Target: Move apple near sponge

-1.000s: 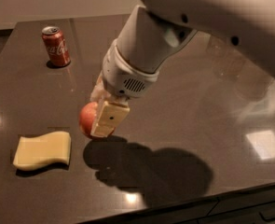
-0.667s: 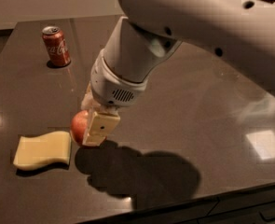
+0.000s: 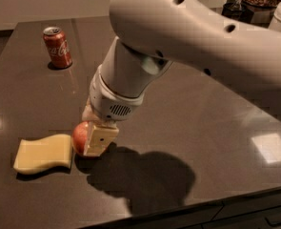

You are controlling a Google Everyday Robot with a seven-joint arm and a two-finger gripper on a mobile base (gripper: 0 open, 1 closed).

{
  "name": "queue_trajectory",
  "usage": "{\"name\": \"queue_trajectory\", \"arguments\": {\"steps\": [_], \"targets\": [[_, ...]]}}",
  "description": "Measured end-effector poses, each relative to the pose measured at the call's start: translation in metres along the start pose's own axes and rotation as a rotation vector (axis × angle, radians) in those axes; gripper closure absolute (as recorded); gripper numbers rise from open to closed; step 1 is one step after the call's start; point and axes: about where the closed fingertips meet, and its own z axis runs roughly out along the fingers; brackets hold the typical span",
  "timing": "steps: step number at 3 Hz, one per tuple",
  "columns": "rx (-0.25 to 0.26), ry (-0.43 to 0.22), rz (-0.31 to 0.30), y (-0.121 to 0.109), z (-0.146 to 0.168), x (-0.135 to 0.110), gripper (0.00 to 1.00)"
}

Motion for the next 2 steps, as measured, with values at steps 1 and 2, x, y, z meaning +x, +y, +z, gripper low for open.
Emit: {"name": "queue_trajectory", "arguments": {"steps": [1, 2], "targets": [[0.006, -0.006, 0.001, 0.0004, 0.0089, 0.0031, 0.60], [0.009, -0.006, -0.002, 0.0010, 0.0095, 0.0024, 0.38]]}}
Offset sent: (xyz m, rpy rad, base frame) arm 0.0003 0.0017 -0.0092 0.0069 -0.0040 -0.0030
